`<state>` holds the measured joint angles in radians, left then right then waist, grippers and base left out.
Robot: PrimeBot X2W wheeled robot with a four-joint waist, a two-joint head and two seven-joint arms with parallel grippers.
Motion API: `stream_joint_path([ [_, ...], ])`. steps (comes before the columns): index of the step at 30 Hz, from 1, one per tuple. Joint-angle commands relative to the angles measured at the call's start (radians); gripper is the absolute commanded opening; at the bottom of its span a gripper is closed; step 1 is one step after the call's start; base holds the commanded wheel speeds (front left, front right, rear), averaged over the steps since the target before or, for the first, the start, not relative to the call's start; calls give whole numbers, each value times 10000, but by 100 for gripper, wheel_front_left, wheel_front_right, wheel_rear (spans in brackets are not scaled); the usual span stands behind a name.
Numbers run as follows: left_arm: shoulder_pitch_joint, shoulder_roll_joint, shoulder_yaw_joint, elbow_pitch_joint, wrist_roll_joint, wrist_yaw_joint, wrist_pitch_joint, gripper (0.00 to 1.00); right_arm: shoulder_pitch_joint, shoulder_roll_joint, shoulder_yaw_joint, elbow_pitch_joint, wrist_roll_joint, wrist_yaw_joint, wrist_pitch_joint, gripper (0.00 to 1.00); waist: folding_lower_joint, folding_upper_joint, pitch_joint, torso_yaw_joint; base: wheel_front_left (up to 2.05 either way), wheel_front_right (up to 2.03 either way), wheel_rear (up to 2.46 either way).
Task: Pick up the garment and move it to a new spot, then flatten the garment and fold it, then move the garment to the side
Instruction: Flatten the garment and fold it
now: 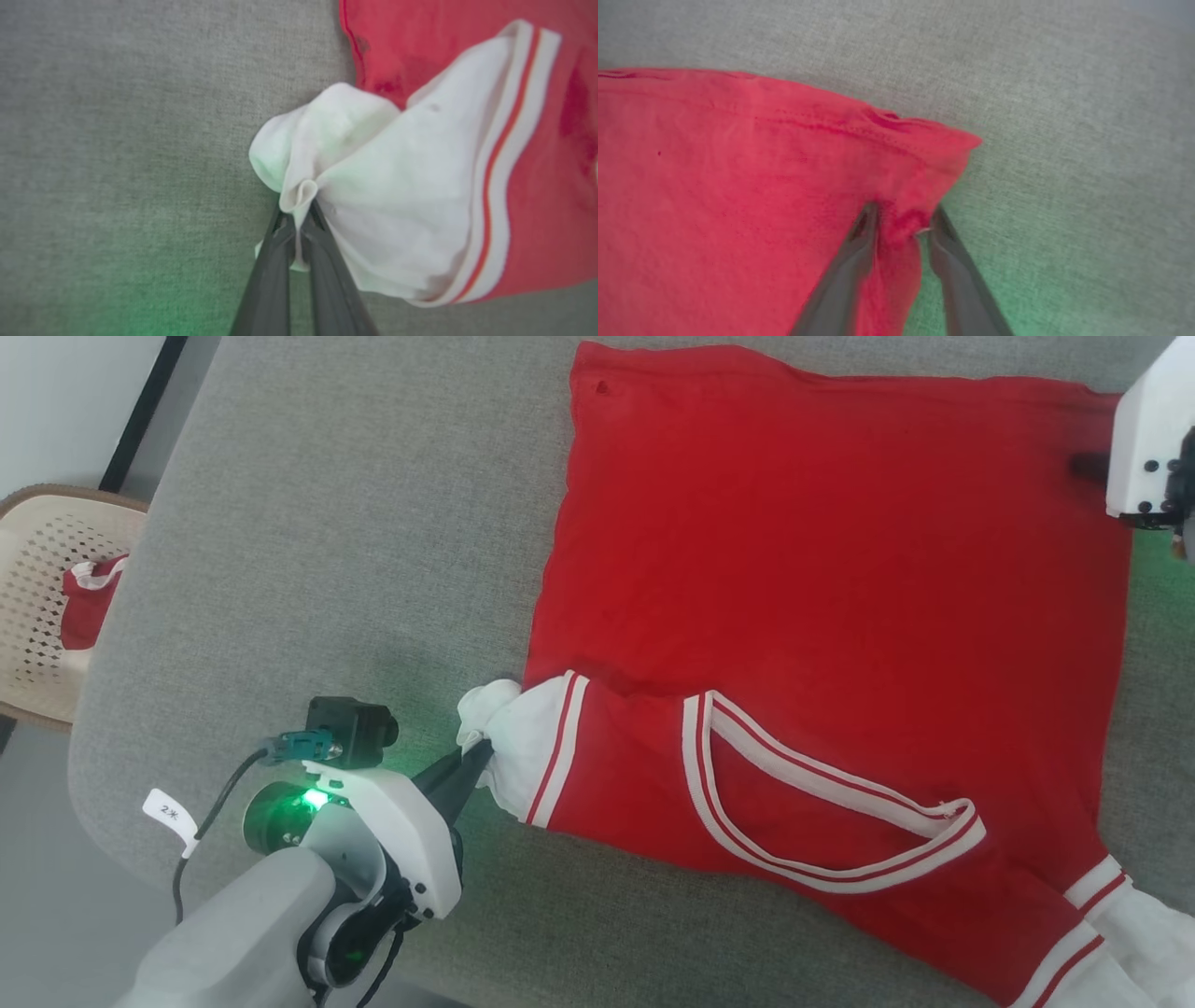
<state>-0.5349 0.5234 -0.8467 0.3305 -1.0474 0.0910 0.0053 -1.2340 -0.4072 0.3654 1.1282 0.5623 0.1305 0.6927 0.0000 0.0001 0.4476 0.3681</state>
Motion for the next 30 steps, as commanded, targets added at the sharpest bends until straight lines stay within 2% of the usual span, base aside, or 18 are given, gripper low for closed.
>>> stream_joint_path([
  [1, 41, 2, -18, 551, -64, 145, 79, 0, 488, 190, 157, 210, 3, 5, -10, 0, 0, -1, -11, -31, 0, 0, 0],
  [5, -17, -48, 78, 835, -168, 109, -10, 0, 526, 81, 408, -5, 107, 3, -177, 0, 0, -1, -162, -236, 0, 0, 0],
  [11, 108, 251, 235, 978, -234, 126, -111, 0, 830, -130, 1103, -952, 594, 2, 69, 0, 0, -1, -612, -797, 0, 0, 0],
  [16, 379, 681, 372, 833, -334, 197, -178, 0, 1494, -544, 1821, -2332, 1304, 3, 319, 0, 0, -1, -1048, -1414, 0, 0, 0],
  [20, 571, 1010, 453, 566, -386, 284, -144, 0, 2260, -1111, 2296, -3640, 1960, 3, 562, 0, 0, -1, -1368, -1901, 0, 0, 0],
  [30, 1023, 1641, 524, -146, -465, 573, -5, 0, 4533, -2375, 2244, -6647, 3122, 3, 1029, 0, 0, -1, -1873, -2907, 0, 0, 0],
])
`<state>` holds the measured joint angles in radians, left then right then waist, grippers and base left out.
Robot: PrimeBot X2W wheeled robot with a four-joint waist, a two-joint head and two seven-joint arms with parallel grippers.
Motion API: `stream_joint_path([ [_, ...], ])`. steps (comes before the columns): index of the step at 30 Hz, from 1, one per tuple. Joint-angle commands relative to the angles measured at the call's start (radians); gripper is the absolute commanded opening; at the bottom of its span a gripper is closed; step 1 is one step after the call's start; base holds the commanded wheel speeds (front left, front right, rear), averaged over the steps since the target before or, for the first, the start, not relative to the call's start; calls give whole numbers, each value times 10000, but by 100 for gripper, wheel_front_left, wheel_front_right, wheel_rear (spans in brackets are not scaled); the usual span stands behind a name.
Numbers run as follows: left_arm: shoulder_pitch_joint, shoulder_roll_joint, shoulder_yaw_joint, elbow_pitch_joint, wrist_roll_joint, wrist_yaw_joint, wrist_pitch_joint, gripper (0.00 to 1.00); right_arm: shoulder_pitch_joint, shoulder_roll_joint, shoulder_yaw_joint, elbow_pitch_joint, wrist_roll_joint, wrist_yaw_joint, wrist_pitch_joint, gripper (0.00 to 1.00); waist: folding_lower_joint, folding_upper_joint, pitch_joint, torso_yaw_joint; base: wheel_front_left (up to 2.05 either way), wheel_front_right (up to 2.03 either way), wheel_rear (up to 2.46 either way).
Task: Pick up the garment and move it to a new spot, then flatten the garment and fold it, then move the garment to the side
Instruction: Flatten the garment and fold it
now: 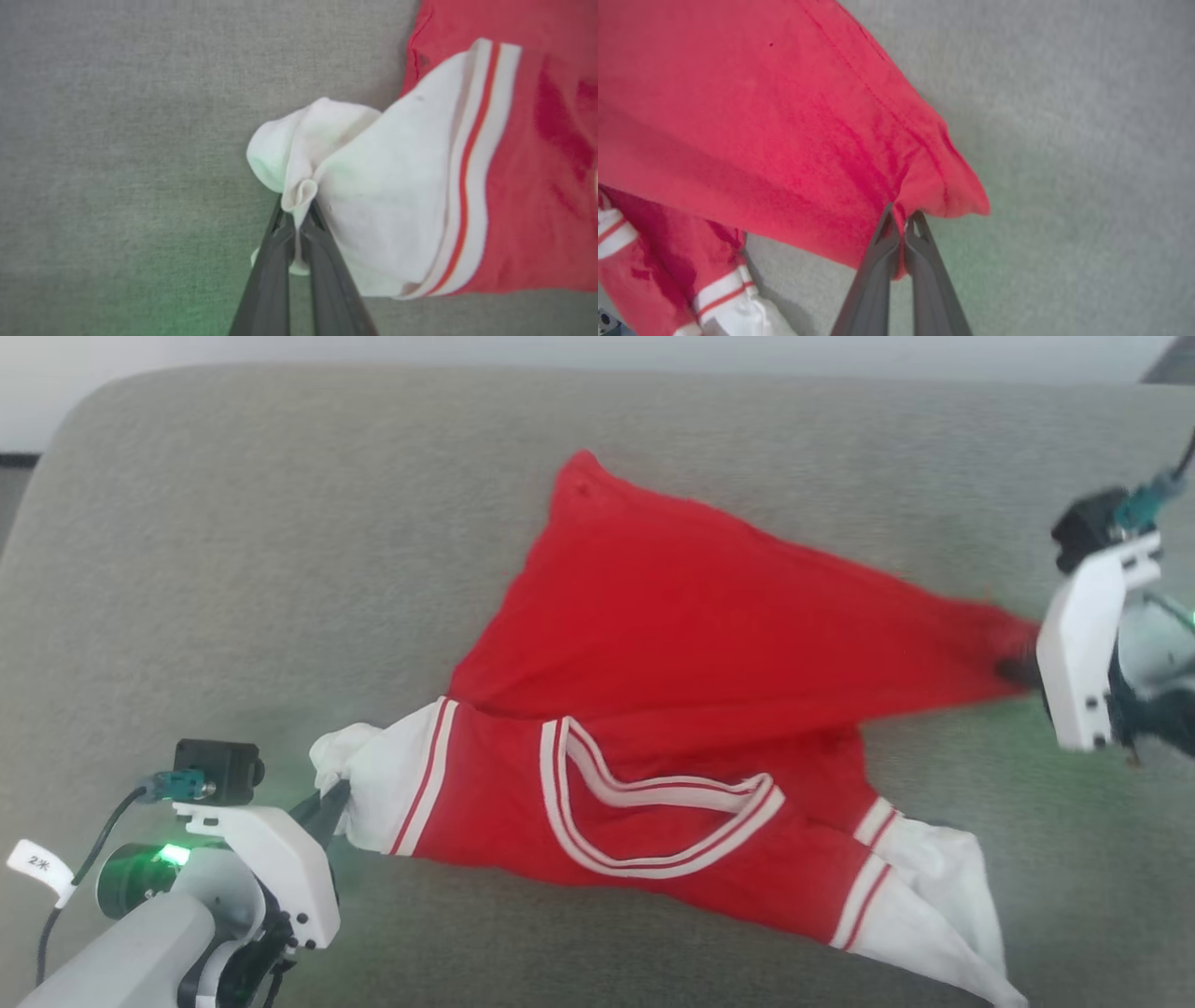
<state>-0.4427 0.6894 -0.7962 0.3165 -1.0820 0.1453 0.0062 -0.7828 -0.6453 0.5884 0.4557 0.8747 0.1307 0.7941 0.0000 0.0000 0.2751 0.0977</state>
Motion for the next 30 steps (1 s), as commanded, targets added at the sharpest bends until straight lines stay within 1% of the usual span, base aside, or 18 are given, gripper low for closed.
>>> stream_joint_path([
  [1, 141, 54, 21, -86, -104, 65, -16, 0, 326, -93, -77, -230, 83, 1, 88, 0, 0, 0, -174, -303, 0, 0, 0],
  [6, 275, 283, 91, -387, -83, 206, 40, 0, 2087, -480, -887, -1445, 248, 1, 467, 0, 0, 0, -211, -635, 0, 0, 0],
  [9, 237, 377, 79, -528, -31, 264, 77, 0, 3226, -392, -1591, -2003, 213, 1, 523, 0, 0, 0, -170, -740, 0, 0, 0],
  [13, 202, 420, 78, -631, -29, 331, 159, 0, 4471, 87, -2449, -2416, -208, 1, 429, 0, 0, 0, -104, -851, 0, 0, 0],
  [16, 225, 411, 87, -639, -58, 345, 138, 0, 5106, 769, -2932, -2217, -632, 1, 156, 0, 0, 0, -79, -922, 0, 0, 0],
  [17, 242, 406, 81, -640, -77, 337, 141, 0, 5218, 999, -3088, -2061, -845, 1, 48, 22, 0, 0, -69, -942, 0, 0, 0],
  [18, 249, 404, 64, -641, -68, 317, 140, 0, 5297, 1179, -3181, -1898, -1071, 1, 8, 56, 0, 0, -63, -955, 0, 0, 0],
  [19, 257, 401, 44, -638, -58, 288, 140, 0, 5389, 1360, -3252, -1748, -1235, 0, 6, 100, 0, 0, -63, -965, 0, 0, 0],
  [22, 301, 408, 8, -601, -68, 239, 149, 0, 5502, 1728, -3440, -1700, -1609, -11, 86, 100, 0, 0, -95, -982, 0, 0, 0],
  [24, 333, 401, 1, -583, -89, 239, 140, 0, 5460, 1746, -3652, -1966, -1730, -17, 174, 100, 0, 0, -133, -985, 0, 0, 0],
  [30, 415, 401, -9, -645, -97, 335, 94, 0, 5339, 1675, -4495, -3942, -1972, 1, 654, 100, 0, 0, -269, -920, 0, 0, 0],
])
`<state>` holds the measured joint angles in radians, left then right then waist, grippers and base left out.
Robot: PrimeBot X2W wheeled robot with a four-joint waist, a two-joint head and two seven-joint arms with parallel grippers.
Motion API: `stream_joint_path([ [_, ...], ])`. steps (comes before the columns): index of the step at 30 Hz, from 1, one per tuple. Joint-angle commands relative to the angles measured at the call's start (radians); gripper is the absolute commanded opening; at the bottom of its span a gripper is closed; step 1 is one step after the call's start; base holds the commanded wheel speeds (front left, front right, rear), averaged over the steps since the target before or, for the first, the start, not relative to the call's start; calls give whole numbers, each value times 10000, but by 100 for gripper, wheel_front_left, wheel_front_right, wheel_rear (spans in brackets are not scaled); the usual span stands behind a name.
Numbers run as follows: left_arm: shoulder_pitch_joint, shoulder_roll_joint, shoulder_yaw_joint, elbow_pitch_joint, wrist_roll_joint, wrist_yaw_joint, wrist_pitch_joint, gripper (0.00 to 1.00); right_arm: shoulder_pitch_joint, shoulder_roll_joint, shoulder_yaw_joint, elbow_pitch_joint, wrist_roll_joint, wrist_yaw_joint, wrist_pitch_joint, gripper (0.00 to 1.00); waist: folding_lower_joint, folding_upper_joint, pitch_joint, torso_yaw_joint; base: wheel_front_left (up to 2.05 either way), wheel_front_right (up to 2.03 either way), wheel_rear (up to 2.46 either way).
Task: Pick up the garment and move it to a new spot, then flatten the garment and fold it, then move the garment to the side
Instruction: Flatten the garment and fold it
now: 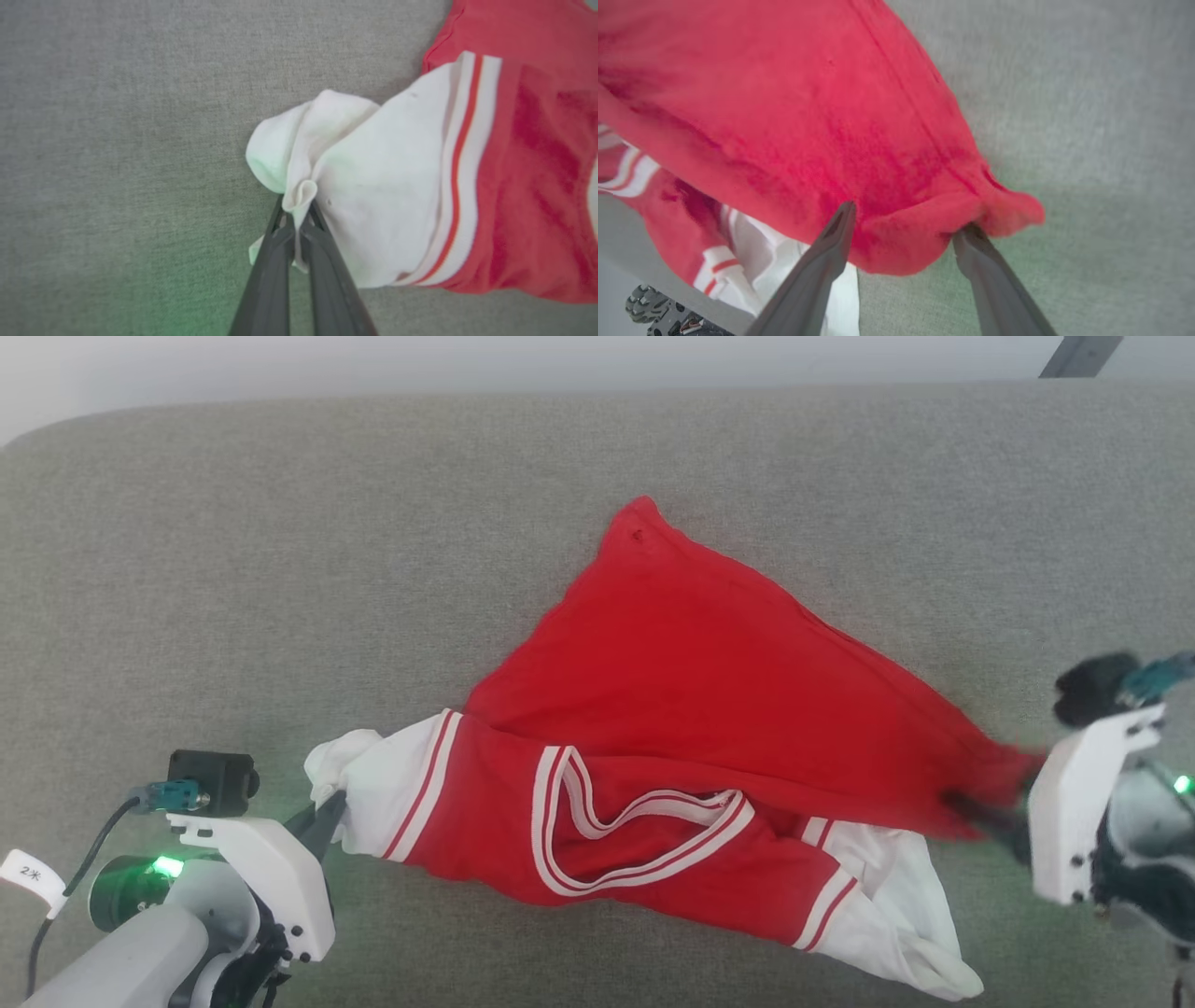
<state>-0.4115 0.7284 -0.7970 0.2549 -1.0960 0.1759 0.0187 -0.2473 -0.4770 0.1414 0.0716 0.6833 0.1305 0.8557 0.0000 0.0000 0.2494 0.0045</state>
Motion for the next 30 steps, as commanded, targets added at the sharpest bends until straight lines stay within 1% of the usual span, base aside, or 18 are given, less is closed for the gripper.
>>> stream_joint_path([
  [1, 122, 1, -16, -54, 48, 34, -36, 0, -40, 28, -150, -415, -111, 3, 148, 100, 0, 0, -27, 40, 0, 0, 0],
  [4, 121, -41, -55, -122, 95, 45, -27, 0, -250, 152, -433, -1313, -290, 5, 457, 100, 0, 0, -50, 158, 0, 0, 0],
  [7, 77, -107, -87, -156, 109, 58, -12, 0, -624, 329, -435, -1917, -436, 3, 597, 100, 0, 0, -46, 310, 0, 0, 0],
  [10, -63, -214, -134, -181, 149, 41, 38, 0, -1259, 426, -91, -1991, -597, 3, 467, 100, 0, 0, -10, 519, 0, 0, 0],
  [12, -161, -295, -152, -181, 161, 16, 24, 0, -1879, 390, 294, -1732, -718, 3, 204, 100, 0, 0, 41, 680, 0, 0, 0],
  [14, -277, -369, -190, -183, 218, -41, 53, 0, -2493, 319, 838, -1252, -799, 3, -84, 100, 0, 0, 120, 885, 0, 0, 0],
  [16, -389, -482, -236, -154, 263, -70, 77, 0, -3232, 401, 1317, -608, -751, 3, -448, 100, 0, 0, 226, 1098, 0, 0, 0],
  [21, -802, -875, -375, 31, 329, -311, 107, 0, -5083, 483, 2562, 1414, -711, 5, -1147, 100, 0, 0, 580, 1765, 0, 0, 0],
  [27, -1242, -1449, -536, 475, 395, -660, 11, 0, -6971, 586, 3762, 4127, -721, 3, -1519, 100, 0, 0, 1002, 2552, 0, 0, 0],
  [30, -1415, -1748, -614, 763, 413, -859, -31, 0, -7616, 641, 4306, 5393, -792, 3, -1550, 100, 0, 0, 1205, 2916, 0, 0, 0],
])
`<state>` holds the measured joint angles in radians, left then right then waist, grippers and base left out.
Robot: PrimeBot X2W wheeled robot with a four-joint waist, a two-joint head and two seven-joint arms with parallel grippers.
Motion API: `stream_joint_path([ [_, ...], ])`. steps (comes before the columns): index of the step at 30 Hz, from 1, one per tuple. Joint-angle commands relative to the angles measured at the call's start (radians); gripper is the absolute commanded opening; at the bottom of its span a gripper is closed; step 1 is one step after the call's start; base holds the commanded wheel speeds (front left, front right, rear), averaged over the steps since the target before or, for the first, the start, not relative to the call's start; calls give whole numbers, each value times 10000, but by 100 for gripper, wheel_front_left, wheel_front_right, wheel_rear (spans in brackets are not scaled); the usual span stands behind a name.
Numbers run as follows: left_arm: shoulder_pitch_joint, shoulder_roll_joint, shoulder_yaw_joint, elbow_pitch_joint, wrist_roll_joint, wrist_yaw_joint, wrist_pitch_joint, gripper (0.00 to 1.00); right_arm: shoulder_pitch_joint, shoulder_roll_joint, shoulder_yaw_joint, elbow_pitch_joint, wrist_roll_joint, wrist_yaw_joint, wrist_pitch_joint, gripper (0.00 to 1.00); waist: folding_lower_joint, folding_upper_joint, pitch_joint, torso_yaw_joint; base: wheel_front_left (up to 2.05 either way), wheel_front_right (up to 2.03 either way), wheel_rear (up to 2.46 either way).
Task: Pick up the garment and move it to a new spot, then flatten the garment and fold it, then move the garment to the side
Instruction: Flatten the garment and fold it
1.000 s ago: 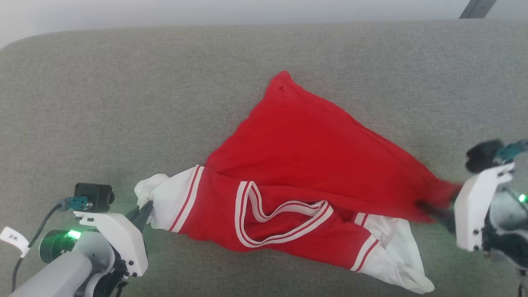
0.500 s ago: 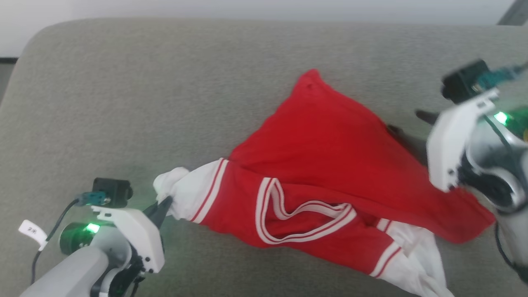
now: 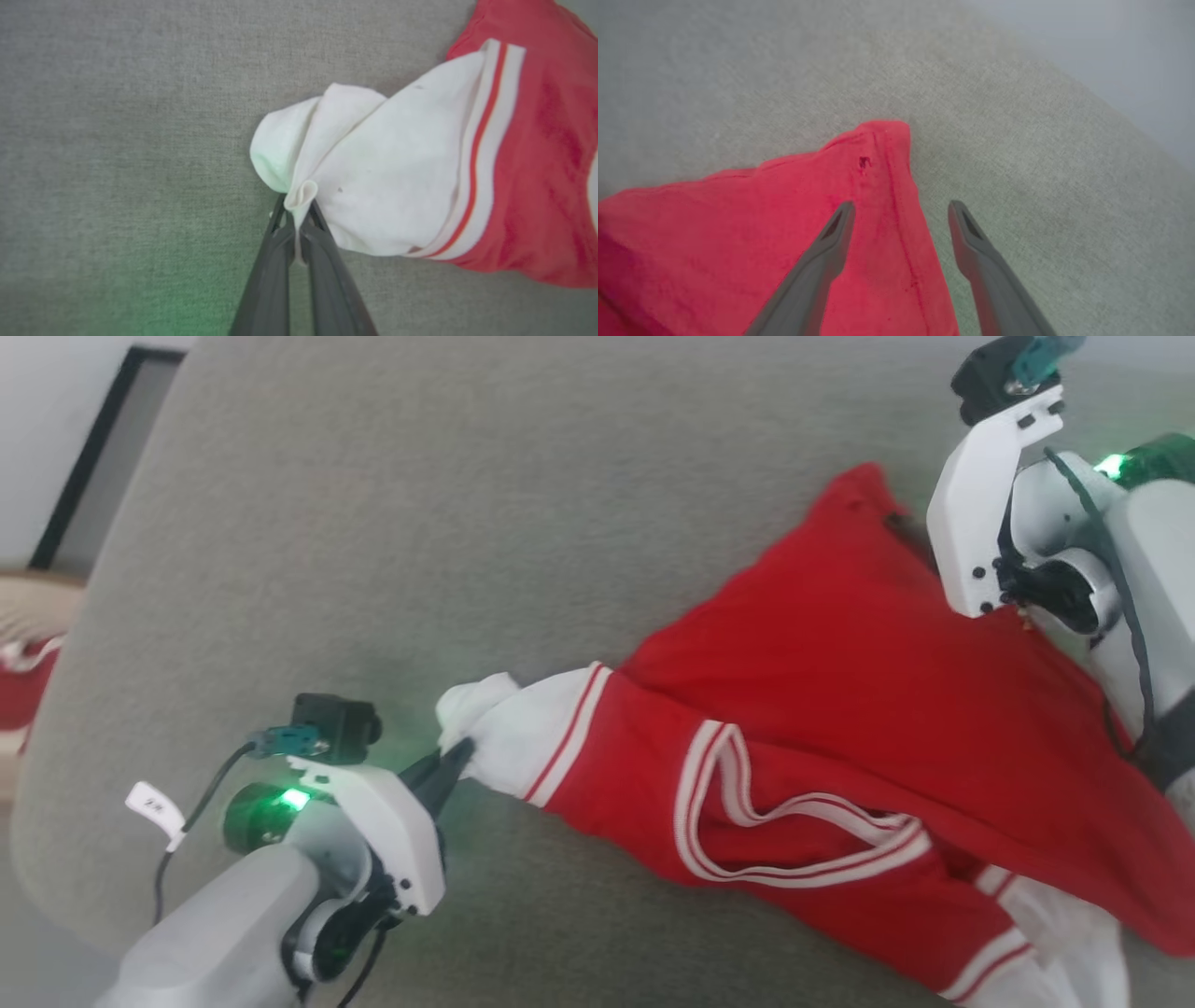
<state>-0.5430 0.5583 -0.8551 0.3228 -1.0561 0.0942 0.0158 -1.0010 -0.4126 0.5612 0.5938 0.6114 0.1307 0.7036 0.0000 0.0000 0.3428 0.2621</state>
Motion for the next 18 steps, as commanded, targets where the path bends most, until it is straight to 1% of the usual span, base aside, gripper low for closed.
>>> stream_joint_path([
  [1, -152, -134, -62, 203, 24, -115, -37, 0, -224, 16, 295, 537, -44, 1, 27, 100, 0, 0, 334, 444, 0, 0, 0],
  [6, -362, -513, -168, 753, 98, -388, -168, 0, -683, 130, 989, 2162, 273, 3, 398, 100, 0, 0, 531, 830, 0, 0, 0],
  [10, -486, -710, -212, 1140, 102, -577, -265, 0, -654, 295, 1515, 2977, 611, 3, 757, 100, 0, 0, 558, 932, 0, 0, 0],
  [11, -521, -742, -223, 1222, 103, -606, -296, 0, -669, 329, 1664, 3047, 683, 3, 812, 67, 0, 0, 555, 942, 0, 0, 0],
  [12, -565, -765, -227, 1301, 107, -667, -301, 0, -673, 366, 1850, 3009, 817, 4, 846, 22, 0, 0, 551, 946, 0, 0, 0],
  [13, -594, -770, -222, 1373, 106, -676, -319, 0, -684, 389, 1930, 3015, 996, 11, 881, 0, 0, 0, 540, 933, 0, 0, 0],
  [18, -698, -819, -151, 1691, 20, -741, -365, 0, -1087, 136, 2352, 2827, 1457, 3, 426, 0, 0, 0, 469, 819, 0, 0, 0],
])
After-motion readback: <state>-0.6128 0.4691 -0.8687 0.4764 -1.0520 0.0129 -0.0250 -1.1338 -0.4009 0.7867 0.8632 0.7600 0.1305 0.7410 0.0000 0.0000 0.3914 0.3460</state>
